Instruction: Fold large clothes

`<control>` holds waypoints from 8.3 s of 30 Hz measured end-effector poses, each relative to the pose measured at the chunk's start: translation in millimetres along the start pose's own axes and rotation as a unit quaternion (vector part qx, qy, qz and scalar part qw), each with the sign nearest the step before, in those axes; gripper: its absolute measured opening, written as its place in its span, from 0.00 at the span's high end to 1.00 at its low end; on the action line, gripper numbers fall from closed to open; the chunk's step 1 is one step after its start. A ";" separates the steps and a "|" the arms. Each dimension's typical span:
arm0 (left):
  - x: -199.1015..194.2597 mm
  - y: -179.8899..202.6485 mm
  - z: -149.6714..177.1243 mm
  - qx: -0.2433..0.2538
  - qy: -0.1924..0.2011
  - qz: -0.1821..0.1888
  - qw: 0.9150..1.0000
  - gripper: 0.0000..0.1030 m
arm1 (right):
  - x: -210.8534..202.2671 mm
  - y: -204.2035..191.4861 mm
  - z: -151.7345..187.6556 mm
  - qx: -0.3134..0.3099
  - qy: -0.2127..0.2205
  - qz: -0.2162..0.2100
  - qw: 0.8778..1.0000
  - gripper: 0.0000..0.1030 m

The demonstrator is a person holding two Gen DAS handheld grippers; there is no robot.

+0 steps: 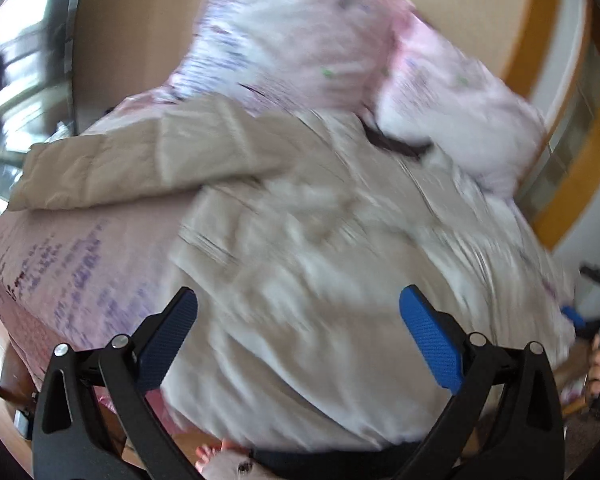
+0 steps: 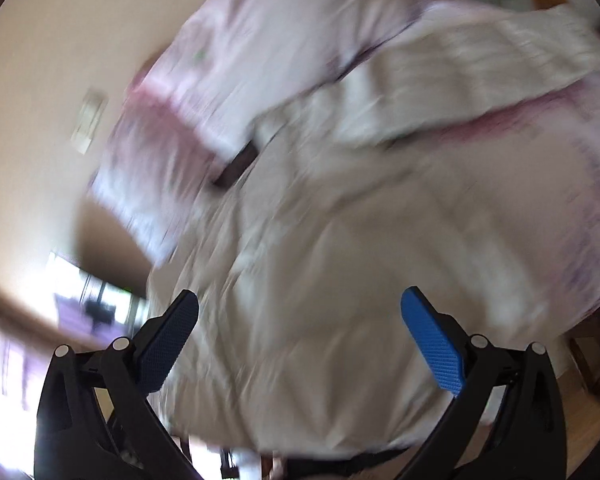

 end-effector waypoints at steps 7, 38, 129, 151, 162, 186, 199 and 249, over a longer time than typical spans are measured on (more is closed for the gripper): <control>22.4 -75.0 -42.3 -0.105 0.003 0.002 0.995 0.02 | -2.2 109.2 -75.1 0.165 0.073 0.060 0.982 0.28; 84.1 -154.4 -83.6 -0.223 0.000 0.015 0.975 0.02 | -21.4 233.3 -155.2 0.229 0.191 0.245 0.923 0.94; 13.6 -278.4 -142.9 -0.421 0.108 0.002 0.901 0.91 | 167.0 -163.9 -51.2 -0.276 -0.094 0.020 0.956 0.40; 51.3 82.1 -229.9 -0.110 0.057 0.255 0.959 0.92 | 117.2 -95.7 -94.4 -0.219 -0.030 0.051 0.974 0.40; 186.5 204.2 -104.7 -0.011 -0.193 0.251 0.948 0.84 | 127.9 -69.6 -104.8 -0.182 -0.033 0.072 0.980 0.40; 90.7 -31.2 -127.6 0.073 0.005 -0.013 0.997 0.02 | 222.8 -97.6 -58.4 -0.132 -0.178 -0.036 0.974 0.87; 107.6 -49.4 -111.1 0.086 0.000 -0.010 0.996 0.02 | 222.1 -69.6 -71.4 -0.131 -0.137 0.064 0.980 0.85; 56.5 -88.3 -4.3 -0.066 -0.133 0.186 0.971 0.10 | 4.4 94.5 -28.3 0.008 -0.096 -0.005 0.995 0.11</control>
Point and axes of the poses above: each gripper's, at about its wrist camera, not at the fingertips, and x roughly the way its jaws point, y to its right, z to its underside, the point moved 6 cm from there along x, roughly the way its jaws point, and after that the axes turned 6 degrees about -x, right-handed, at the moved point
